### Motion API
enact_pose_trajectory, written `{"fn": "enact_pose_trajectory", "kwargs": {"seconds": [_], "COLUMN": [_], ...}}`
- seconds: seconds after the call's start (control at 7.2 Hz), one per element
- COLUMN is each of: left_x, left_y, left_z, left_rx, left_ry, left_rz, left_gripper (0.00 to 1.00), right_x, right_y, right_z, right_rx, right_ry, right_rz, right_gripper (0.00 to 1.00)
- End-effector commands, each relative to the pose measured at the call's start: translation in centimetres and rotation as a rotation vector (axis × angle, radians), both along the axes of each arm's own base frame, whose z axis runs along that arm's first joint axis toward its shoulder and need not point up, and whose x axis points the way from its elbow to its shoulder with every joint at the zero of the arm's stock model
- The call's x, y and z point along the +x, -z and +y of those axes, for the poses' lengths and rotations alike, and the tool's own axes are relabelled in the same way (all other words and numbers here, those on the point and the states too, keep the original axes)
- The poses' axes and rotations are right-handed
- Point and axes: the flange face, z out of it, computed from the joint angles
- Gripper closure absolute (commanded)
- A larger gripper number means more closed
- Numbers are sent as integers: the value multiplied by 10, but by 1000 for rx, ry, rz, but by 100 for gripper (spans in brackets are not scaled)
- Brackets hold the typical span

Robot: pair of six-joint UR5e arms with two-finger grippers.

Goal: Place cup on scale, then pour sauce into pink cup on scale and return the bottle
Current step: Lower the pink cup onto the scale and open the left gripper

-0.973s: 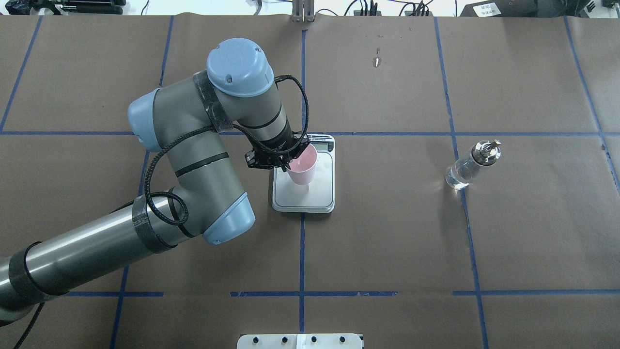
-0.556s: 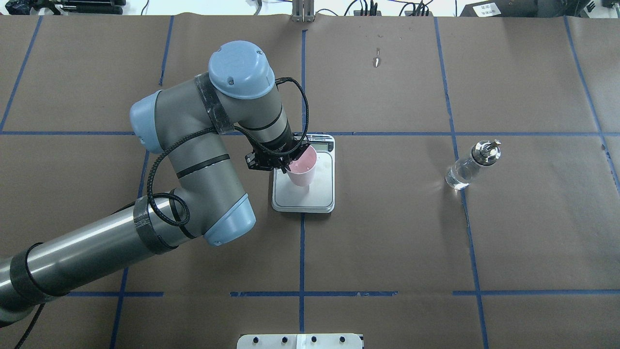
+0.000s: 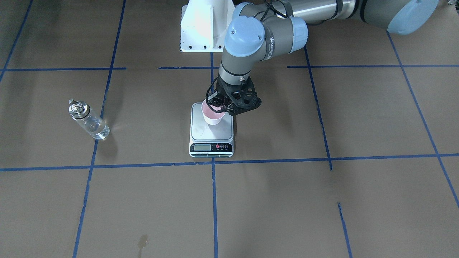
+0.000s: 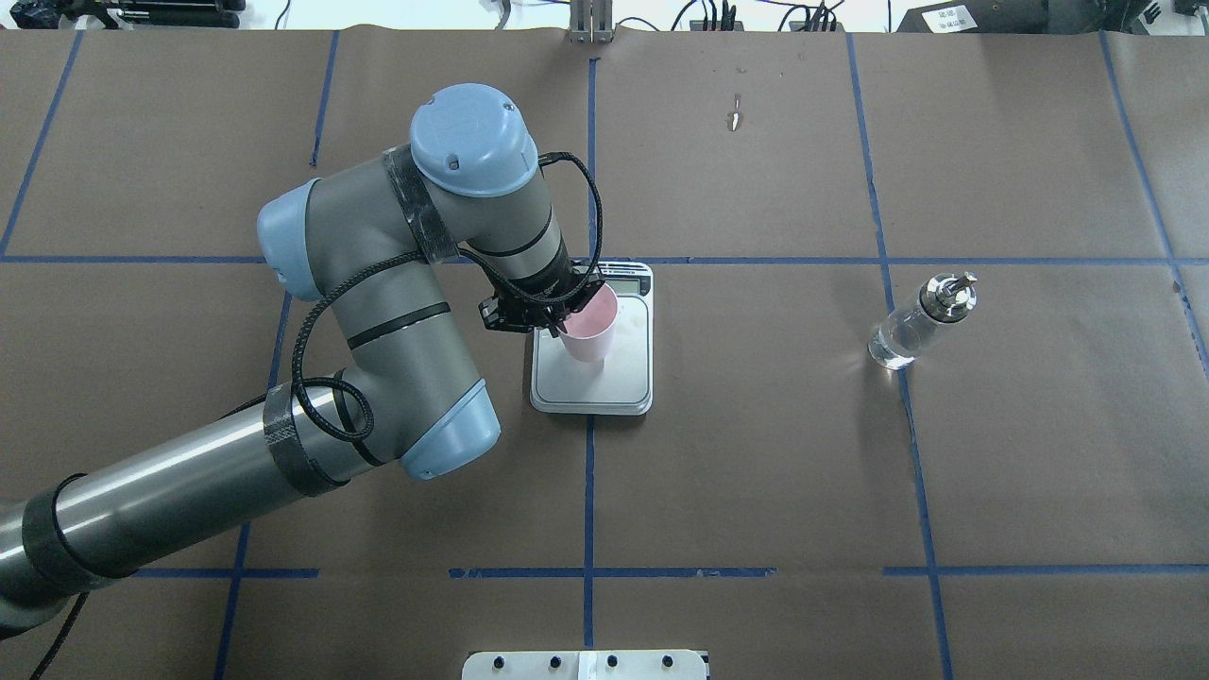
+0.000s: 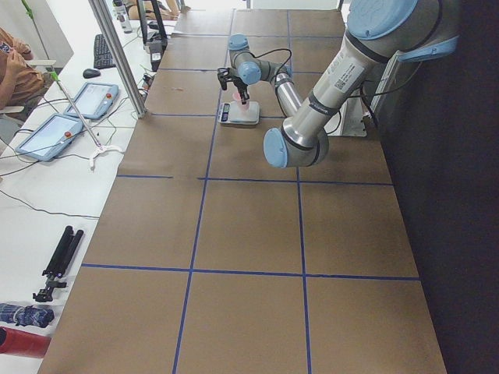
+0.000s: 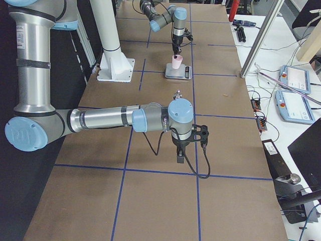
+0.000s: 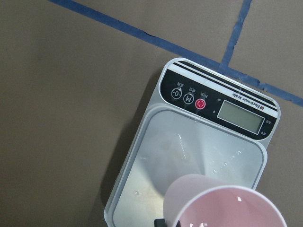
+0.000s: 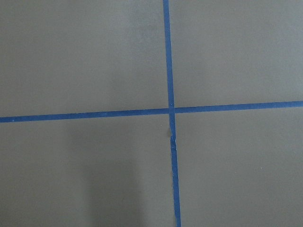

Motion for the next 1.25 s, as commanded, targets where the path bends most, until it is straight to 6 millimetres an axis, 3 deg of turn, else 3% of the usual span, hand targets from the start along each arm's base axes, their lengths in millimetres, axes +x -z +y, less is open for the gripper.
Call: {"fn": "enact_pose_trajectory", "kwargs": {"seconds": [0.0, 0.28, 0.42, 0.69, 0.83, 1.11], "left_x": [5, 6, 6, 7, 7, 0], "left_y": [-5, -5, -6, -9, -9, -2], "left_z": [-4, -4, -4, -5, -5, -6], "left_rx": [0, -1, -1, 5, 5, 19], "left_ry": [1, 0, 0, 0, 0, 6], "left_rz": [0, 1, 1, 5, 5, 17], "left_gripper": [100, 100, 88, 16, 1, 0], "right_x": [0, 0, 0, 0, 0, -1], "right_y": [0, 1, 1, 2, 5, 5], "right_z": [-1, -1, -1, -1, -3, -3], "right_rx": [1, 2, 2, 4, 10, 7], "right_ry": [1, 1, 0, 0, 0, 1], "right_rz": [1, 1, 1, 1, 0, -2], "right_gripper": [0, 0, 0, 0, 0, 0]}}
